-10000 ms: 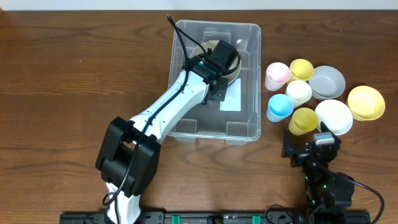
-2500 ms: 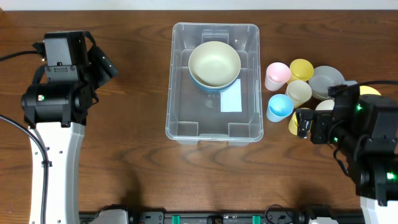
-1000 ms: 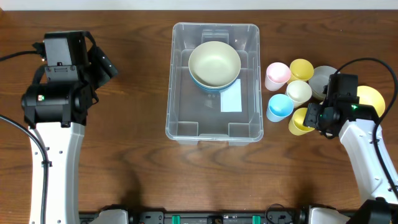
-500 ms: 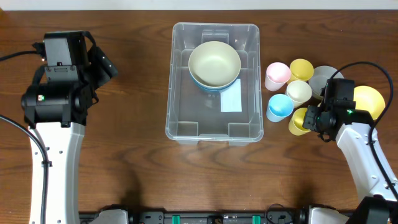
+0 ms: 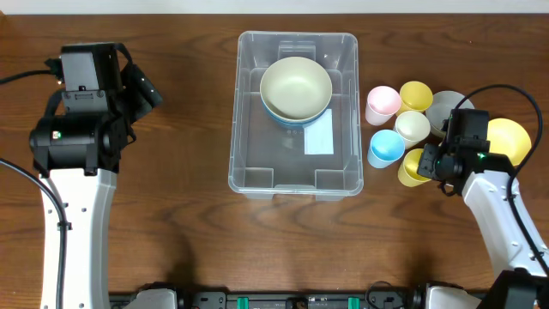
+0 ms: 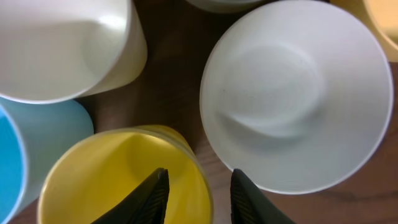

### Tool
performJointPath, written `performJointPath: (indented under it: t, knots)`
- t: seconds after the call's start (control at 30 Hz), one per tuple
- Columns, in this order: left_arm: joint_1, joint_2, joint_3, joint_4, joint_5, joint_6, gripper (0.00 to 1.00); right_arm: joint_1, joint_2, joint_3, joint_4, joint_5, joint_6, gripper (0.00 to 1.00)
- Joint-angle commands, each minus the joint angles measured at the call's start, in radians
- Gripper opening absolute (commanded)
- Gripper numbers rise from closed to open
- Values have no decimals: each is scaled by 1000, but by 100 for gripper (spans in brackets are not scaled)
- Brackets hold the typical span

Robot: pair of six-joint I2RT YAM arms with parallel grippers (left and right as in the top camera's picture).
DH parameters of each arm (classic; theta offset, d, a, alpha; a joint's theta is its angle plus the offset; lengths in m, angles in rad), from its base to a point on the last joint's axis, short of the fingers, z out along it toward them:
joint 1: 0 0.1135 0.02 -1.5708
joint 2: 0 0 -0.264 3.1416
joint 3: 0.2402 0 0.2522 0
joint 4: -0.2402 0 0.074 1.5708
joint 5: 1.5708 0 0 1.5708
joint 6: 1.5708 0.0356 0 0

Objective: Pack container
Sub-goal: 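Lower the right gripper and close it on the yellow cup's rim, then lift the yellow cup and carry it left into the bin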

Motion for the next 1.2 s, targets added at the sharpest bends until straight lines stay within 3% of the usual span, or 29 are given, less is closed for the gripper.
performJointPath:
  t: [0.0, 0.77, 1.17]
  knots:
    - [3, 5, 12, -2, -16, -2, 98, -11, 6, -23, 7, 5, 0, 34]
    - [3, 5, 12, -2, -16, -2, 98, -11, 6, -22, -5, 5, 0, 2]
    - [3, 5, 12, -2, -16, -2, 98, -11, -52, 39, -121, 48, 0, 1]
